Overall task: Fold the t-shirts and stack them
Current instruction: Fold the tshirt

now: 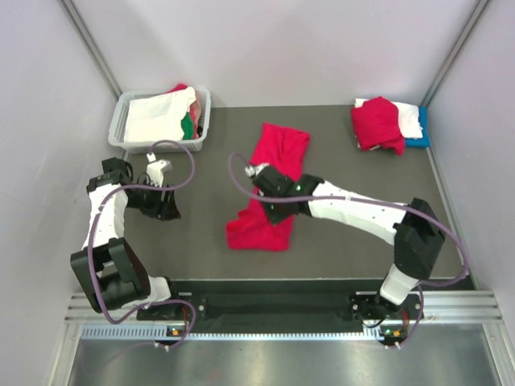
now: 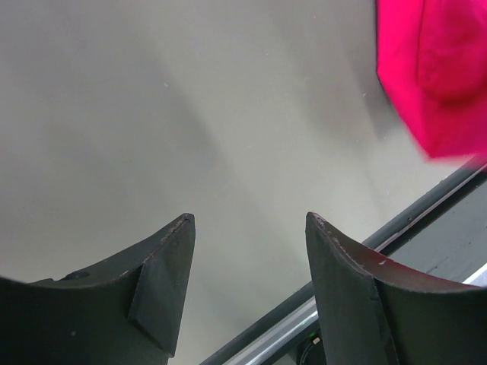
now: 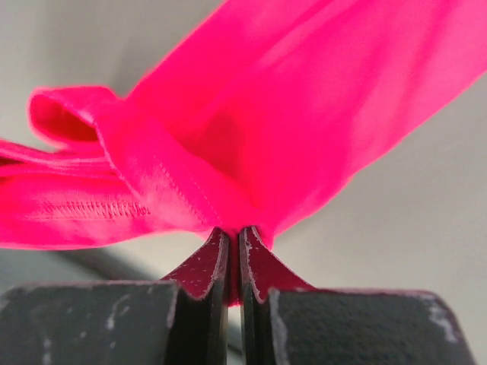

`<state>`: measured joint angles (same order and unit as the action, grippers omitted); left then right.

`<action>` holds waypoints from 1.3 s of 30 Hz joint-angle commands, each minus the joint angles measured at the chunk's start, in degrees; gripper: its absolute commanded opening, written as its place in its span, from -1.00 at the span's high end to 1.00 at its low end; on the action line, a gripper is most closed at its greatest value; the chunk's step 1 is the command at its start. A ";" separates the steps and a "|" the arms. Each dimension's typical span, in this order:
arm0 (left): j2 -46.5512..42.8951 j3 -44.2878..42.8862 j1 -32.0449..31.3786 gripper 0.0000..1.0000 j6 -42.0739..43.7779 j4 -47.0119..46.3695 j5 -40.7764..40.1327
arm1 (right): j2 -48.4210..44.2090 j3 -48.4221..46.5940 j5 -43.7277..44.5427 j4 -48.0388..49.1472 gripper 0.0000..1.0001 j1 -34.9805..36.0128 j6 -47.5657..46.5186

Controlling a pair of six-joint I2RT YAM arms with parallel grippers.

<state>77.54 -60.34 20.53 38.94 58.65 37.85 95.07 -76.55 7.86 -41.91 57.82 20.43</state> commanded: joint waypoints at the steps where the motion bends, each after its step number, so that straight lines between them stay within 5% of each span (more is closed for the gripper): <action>1: -0.37 -2.07 0.21 -0.30 2.37 2.17 0.65 | 6.68 -9.83 1.90 4.20 1.00 -9.10 -5.57; 7: -1.51 -1.80 0.21 -0.30 3.60 2.70 -0.84 | 13.47 -15.91 -0.21 4.21 1.00 -16.50 -7.86; 19: 0.25 -2.86 0.21 -0.29 5.01 3.57 -0.23 | 10.05 -8.96 0.49 6.05 0.94 -18.71 -7.86; 20: 0.16 -3.29 0.21 -0.29 5.01 3.75 -0.14 | 10.22 -9.14 0.14 5.96 0.84 -18.80 -7.77; 21: 0.07 -3.64 0.29 -0.29 5.18 4.01 -0.14 | 10.75 -9.14 -0.03 5.96 0.41 -18.89 -7.77; 23: -0.45 -4.44 0.21 -0.29 5.44 4.97 -0.58 | 11.19 -9.49 -0.04 5.35 0.00 -19.06 -7.51; 24: -0.54 -4.70 0.21 -0.29 5.88 5.24 -0.58 | 11.37 -9.58 0.40 5.09 -0.39 -19.06 -7.33; 27: -1.25 -5.05 0.30 -0.31 6.50 6.30 0.03 | 11.54 -9.75 4.53 5.09 -0.81 -19.24 -6.45; 33: -1.16 -5.84 -0.05 -0.43 5.98 8.31 4.95 | 11.90 -14.68 10.16 1.66 -0.90 -20.12 -7.77; 39: -4.41 -3.74 -11.20 -0.50 -4.18 0.87 2.77 | 4.89 -9.15 11.31 1.57 -0.93 -19.33 -7.24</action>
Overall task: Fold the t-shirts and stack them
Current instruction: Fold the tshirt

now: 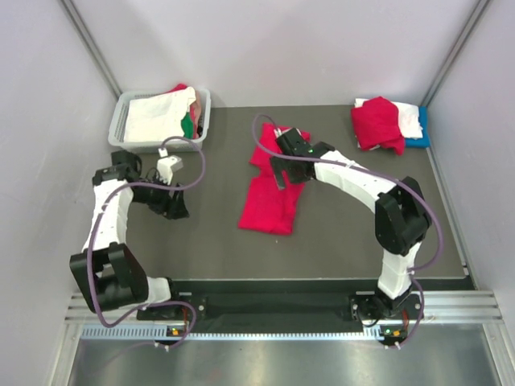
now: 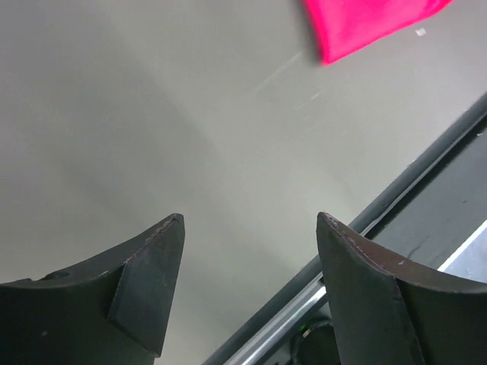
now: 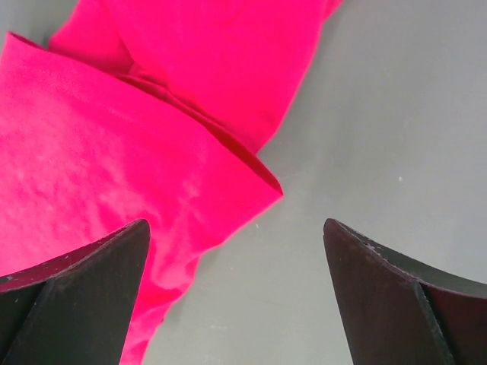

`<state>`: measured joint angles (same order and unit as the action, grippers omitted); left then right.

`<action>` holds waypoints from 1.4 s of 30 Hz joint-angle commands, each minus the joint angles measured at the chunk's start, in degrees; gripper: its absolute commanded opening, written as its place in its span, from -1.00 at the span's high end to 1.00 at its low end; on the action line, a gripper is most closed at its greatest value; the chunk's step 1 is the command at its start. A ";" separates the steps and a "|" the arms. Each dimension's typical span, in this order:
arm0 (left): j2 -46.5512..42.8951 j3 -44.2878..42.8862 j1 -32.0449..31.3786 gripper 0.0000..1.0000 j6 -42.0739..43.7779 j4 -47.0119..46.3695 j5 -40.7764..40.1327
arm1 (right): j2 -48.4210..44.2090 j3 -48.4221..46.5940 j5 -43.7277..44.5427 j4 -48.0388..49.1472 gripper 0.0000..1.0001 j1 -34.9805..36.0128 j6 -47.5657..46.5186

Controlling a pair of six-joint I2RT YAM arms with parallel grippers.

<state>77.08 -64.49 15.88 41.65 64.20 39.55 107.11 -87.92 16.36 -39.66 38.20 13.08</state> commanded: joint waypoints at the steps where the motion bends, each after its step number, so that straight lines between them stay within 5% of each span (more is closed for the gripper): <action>1: -4.56 1.11 -10.74 -0.51 -8.76 -8.88 0.36 | -8.40 3.36 2.45 -0.25 -0.93 0.74 0.71; 6: -0.45 3.49 -20.36 -0.52 -19.74 -19.37 -0.71 | -15.34 13.02 -5.63 1.16 -0.84 5.04 4.23; 19: 12.56 3.14 -28.88 -0.50 -23.10 -26.94 -2.55 | -23.88 31.93 -12.67 9.68 -0.79 15.07 18.47; 42: 13.10 6.22 -32.66 -0.50 -25.47 -27.03 5.09 | -8.58 22.88 -13.11 15.49 -0.54 14.28 15.92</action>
<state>91.48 -58.28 -16.12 16.49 38.57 40.88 98.10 -62.15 3.14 -26.37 53.06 30.09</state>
